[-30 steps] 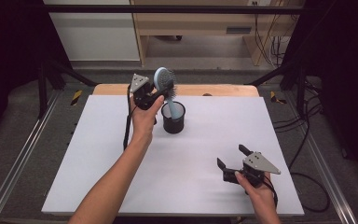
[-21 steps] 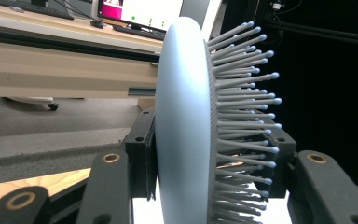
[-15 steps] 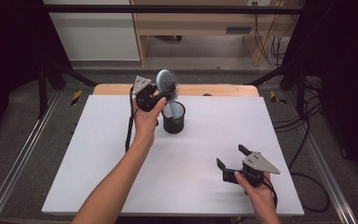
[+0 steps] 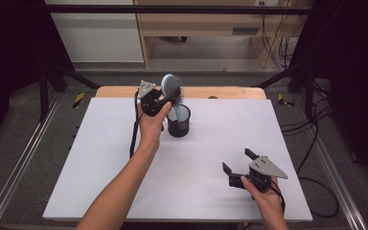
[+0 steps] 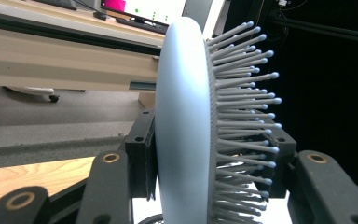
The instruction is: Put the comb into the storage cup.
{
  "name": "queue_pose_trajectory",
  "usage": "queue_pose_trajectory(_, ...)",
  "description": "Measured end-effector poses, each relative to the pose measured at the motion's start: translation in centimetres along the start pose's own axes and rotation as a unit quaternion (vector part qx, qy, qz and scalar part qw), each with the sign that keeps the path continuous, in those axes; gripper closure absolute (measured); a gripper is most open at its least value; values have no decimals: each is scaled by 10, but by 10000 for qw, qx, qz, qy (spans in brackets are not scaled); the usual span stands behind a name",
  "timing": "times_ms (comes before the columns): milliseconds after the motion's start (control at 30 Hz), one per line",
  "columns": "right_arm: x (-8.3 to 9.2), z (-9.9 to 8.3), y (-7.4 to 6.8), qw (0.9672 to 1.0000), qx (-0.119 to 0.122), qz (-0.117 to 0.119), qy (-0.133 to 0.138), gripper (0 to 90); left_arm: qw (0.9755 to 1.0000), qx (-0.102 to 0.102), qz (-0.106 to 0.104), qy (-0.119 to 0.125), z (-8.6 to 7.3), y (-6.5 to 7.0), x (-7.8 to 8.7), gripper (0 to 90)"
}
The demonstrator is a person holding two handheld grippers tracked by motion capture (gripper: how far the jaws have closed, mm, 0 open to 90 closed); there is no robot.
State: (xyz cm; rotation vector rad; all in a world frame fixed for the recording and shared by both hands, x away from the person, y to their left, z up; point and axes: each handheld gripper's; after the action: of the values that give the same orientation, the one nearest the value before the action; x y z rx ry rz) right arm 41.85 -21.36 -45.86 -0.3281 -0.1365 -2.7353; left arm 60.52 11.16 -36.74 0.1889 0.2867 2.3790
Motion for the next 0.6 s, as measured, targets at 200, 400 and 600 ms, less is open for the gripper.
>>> queue_pose_trajectory(200,0,0,-1,10000,8,13,-17,55,10000,50,18,-7,-2,-1,-1,494)
queue_pose_trajectory(400,-1,0,0,10000,2,17,-20,55,10000,43,34,-22,-4,-2,-2,494)
queue_pose_trajectory(600,-1,-1,0,10000,1,26,-25,55,10000,67,31,-23,-6,-2,-3,494)
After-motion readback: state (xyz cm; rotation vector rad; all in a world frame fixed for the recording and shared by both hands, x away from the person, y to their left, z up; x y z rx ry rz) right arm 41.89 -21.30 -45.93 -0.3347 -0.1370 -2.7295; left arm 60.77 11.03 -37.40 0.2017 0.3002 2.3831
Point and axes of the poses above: each handheld gripper's, and its own axes: x roughly backward along the jaws, z roughly out of its top, y roughly to its right, and after that the axes turned 8 degrees about -z, right-handed
